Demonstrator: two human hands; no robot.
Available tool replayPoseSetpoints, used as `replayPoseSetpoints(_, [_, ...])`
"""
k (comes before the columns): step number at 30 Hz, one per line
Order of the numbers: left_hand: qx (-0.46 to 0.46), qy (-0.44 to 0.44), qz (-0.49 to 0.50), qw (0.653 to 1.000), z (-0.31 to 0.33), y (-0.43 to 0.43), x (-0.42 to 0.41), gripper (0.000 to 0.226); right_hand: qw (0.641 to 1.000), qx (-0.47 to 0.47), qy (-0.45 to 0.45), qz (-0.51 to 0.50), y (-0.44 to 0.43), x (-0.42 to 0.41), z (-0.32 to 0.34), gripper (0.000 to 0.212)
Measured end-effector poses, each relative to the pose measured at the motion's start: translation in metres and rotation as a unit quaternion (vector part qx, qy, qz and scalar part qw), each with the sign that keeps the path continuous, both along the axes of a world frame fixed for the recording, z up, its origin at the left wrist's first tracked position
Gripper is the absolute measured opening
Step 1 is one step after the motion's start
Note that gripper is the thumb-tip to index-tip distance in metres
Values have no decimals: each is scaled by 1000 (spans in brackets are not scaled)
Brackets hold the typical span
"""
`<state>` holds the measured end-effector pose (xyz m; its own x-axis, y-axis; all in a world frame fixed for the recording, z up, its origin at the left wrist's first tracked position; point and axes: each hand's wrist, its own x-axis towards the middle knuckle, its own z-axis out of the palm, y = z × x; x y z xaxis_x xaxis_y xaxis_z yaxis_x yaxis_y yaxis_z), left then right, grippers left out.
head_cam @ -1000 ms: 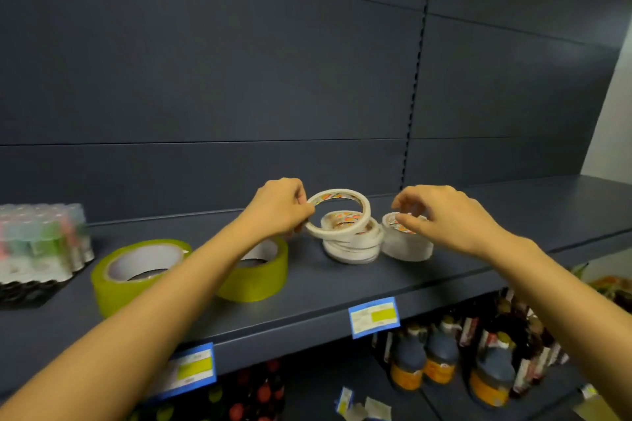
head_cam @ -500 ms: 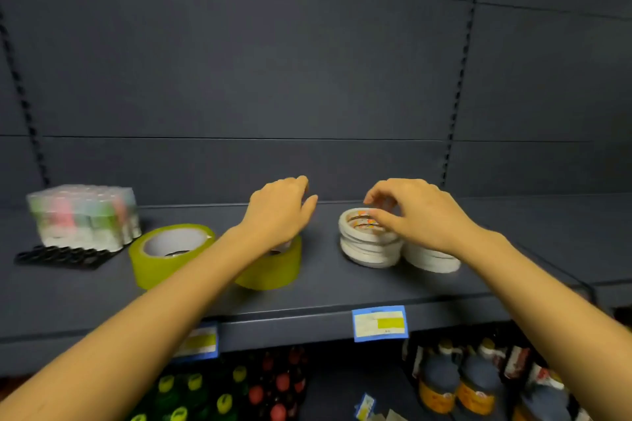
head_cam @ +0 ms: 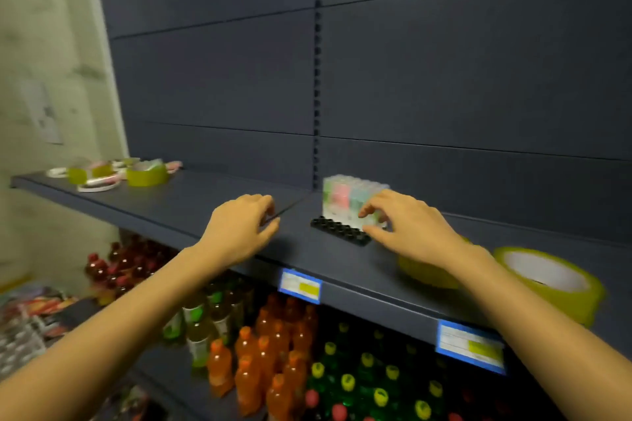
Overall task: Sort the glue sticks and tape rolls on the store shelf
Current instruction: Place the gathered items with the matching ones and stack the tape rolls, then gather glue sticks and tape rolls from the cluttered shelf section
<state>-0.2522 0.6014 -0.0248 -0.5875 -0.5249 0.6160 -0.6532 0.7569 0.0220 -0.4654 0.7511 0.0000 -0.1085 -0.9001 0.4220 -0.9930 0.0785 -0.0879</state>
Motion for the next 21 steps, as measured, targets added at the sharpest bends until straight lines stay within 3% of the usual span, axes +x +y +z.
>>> replayPoseSetpoints(9, [8, -3, 83, 996, -4, -109, 177, 26, 996, 4, -25, 86, -152, 140, -10, 24])
replayPoseSetpoints(21, [40, 28, 135, 990, -19, -210, 300, 27, 991, 60, -44, 110, -327, 262, -13, 24])
